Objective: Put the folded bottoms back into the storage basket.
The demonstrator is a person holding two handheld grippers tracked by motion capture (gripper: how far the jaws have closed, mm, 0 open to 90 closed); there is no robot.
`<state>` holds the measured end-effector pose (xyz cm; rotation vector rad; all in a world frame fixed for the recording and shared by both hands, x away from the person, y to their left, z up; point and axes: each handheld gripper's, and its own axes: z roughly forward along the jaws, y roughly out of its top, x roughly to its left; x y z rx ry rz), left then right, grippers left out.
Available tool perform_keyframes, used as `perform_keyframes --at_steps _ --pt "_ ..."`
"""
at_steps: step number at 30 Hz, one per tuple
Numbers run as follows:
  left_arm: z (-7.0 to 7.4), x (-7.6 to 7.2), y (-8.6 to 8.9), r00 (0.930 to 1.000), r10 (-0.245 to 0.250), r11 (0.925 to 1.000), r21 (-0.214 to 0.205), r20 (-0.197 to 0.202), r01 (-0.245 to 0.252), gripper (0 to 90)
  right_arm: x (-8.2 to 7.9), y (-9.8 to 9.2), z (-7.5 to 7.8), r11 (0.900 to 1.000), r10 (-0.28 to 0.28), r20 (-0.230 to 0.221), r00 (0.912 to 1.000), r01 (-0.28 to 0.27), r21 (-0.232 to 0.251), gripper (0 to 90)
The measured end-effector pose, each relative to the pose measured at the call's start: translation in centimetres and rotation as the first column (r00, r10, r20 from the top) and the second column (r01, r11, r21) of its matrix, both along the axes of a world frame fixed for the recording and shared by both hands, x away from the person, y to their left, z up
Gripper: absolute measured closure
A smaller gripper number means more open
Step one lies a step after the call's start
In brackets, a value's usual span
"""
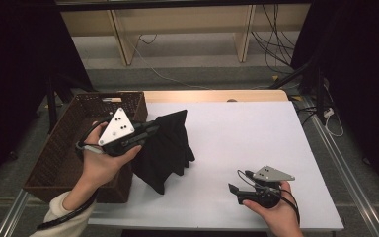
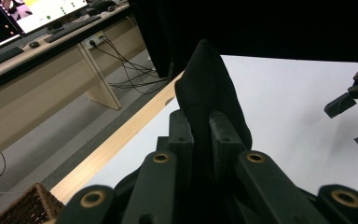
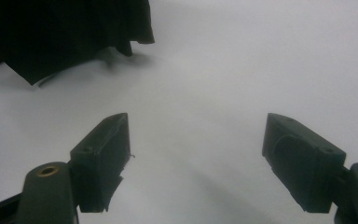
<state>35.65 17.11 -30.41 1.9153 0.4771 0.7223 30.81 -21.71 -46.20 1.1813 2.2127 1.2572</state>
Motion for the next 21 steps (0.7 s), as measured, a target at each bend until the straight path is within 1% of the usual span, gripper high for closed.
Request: perform_keyframes --at_steps 11,21 --pt "0.8 -0.1 0.8 0.9996 0.018 0.9997 -0.017 0.021 -0.018 81.2 0.0 0.0 0.0 1.0000 0.000 0.000 1.0000 0.000 0.001 24.0" --pt "1.3 -0.1 1.6 0.9987 0.041 0.9989 -0.026 0.032 -0.040 81.1 0.0 0.0 0.0 1.0000 0.000 0.000 1.0000 0.000 0.000 24.0"
